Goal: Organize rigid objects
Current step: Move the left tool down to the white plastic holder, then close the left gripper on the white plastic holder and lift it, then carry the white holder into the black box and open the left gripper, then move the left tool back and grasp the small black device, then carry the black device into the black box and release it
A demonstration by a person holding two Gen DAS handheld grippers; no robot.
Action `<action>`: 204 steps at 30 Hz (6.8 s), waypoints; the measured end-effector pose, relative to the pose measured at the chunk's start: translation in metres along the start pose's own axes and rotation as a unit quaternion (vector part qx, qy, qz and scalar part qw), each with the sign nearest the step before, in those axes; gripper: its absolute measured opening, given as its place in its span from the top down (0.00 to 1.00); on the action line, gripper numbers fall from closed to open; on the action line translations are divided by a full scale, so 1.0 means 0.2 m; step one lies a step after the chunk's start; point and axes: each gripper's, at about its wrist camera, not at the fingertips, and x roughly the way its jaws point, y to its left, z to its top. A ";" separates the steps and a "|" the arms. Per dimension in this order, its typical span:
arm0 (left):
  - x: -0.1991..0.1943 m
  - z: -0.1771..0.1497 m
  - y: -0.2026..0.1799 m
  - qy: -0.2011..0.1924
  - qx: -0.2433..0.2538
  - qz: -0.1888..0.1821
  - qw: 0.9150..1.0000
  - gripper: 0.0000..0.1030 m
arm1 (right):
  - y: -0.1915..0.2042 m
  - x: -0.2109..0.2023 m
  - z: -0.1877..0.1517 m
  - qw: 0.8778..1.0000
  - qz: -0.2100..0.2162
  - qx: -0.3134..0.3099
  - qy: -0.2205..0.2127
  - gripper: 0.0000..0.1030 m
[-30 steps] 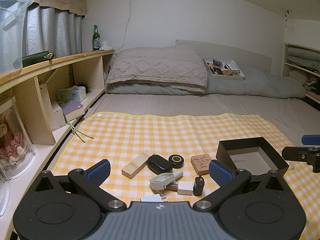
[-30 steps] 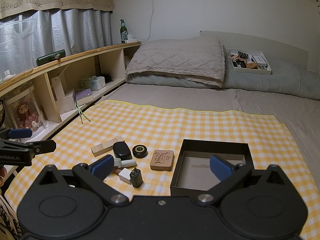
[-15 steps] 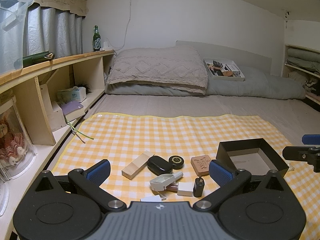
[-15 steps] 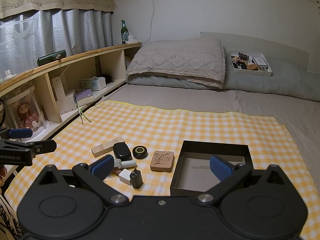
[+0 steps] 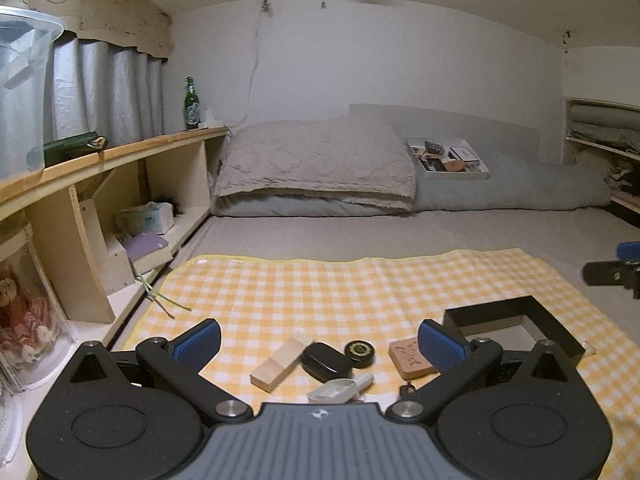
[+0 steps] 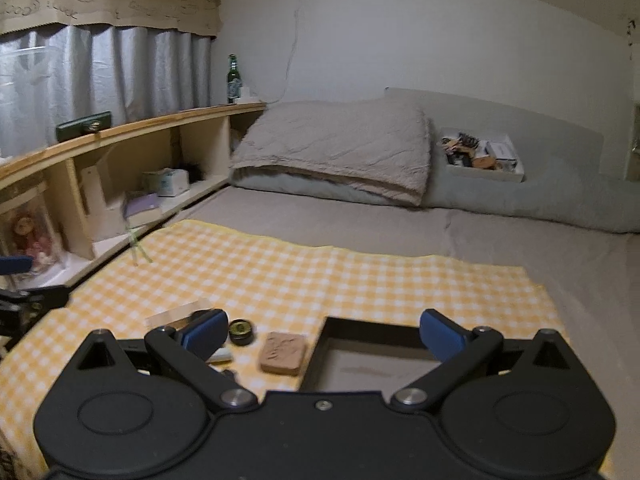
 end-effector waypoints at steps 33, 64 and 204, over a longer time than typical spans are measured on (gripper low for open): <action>0.94 -0.09 0.11 0.254 -0.120 -0.053 0.958 0.00 | -0.73 0.82 -0.34 0.945 -0.069 0.149 0.282 0.44; 1.29 -0.23 0.08 0.344 -0.243 0.002 0.907 0.35 | -0.74 0.92 -0.36 0.931 -0.094 0.147 0.321 0.93; 1.12 0.06 -0.38 0.275 -0.138 -0.173 0.936 0.74 | -0.72 0.87 -0.37 0.931 -0.088 0.107 0.338 0.97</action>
